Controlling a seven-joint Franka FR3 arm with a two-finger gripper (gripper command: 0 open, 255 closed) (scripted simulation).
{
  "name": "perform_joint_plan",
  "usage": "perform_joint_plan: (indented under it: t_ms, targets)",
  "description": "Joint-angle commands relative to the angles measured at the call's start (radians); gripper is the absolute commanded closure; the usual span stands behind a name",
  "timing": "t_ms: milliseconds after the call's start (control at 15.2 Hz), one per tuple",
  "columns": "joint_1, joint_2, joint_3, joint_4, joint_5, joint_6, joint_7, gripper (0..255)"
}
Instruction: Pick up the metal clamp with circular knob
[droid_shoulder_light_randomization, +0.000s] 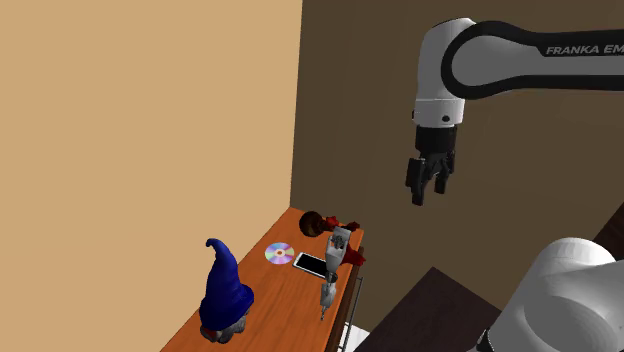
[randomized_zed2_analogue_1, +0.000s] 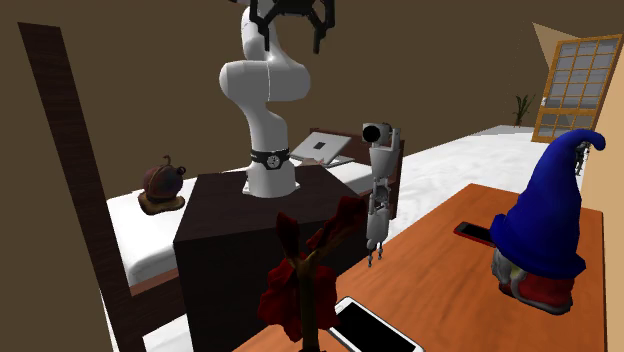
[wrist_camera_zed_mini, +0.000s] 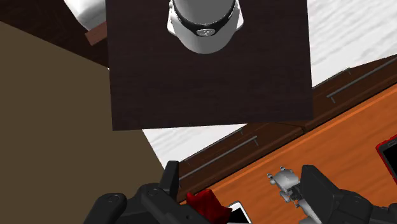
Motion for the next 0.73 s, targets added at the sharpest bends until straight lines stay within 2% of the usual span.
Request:
perform_joint_plan:
  t_ms: [0, 660]
  targets:
    - [0.000, 0.000, 0.000, 0.000, 0.000, 0.000, 0.000, 0]
    - [0.065, 0.207, 0.079, -0.052, 0.161, 0.354, 0.062, 0]
